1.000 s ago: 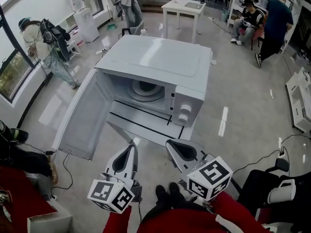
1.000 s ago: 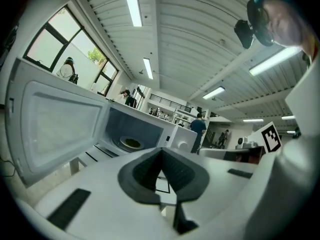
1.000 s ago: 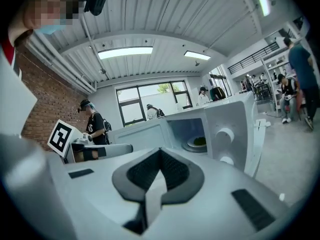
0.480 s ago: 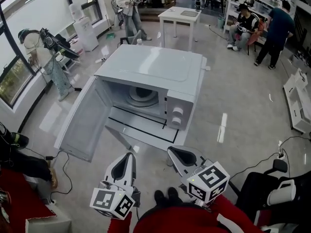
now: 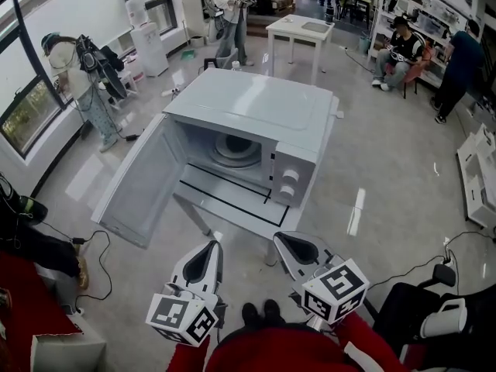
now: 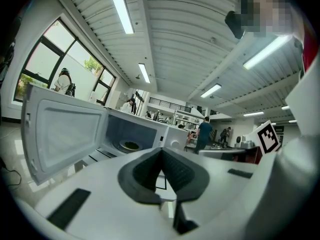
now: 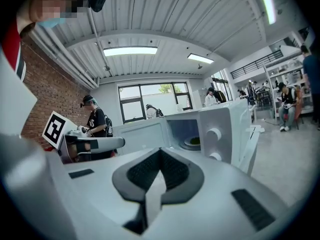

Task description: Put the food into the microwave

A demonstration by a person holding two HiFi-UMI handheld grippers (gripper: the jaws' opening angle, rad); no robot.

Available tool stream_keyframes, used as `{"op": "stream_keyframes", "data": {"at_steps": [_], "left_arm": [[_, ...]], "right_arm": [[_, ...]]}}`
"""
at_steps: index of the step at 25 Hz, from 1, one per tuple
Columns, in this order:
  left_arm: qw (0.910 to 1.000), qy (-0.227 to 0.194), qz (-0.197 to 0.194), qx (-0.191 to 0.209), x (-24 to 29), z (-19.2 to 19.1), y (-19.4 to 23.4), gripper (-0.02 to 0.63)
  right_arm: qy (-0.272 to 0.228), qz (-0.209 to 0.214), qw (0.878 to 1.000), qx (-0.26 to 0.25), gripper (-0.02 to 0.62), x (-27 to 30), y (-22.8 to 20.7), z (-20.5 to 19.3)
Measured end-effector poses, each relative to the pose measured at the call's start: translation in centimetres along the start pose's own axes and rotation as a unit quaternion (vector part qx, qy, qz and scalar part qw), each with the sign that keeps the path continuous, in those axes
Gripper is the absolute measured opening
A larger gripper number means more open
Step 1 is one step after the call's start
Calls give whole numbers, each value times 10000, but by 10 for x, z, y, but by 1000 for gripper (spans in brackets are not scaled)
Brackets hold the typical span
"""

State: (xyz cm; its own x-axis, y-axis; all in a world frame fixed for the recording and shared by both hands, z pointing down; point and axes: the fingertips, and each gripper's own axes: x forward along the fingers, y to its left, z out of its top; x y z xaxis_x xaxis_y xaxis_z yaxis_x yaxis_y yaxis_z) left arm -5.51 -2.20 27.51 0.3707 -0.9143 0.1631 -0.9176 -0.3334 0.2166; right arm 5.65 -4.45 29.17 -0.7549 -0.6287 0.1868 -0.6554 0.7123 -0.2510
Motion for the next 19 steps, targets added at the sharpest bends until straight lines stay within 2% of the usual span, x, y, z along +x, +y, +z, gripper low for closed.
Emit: {"op": "stream_keyframes", "data": {"at_steps": [5,19], "left_arm": [[10000,-3,30,-34,-1,-3,2,8],[9996,58,118,-240,-6,-10,9,8]], "right_arm": [[47,51,9998,-178,12,3,4,-1],[204,146,9994,-220,12,12,10,-5]]}}
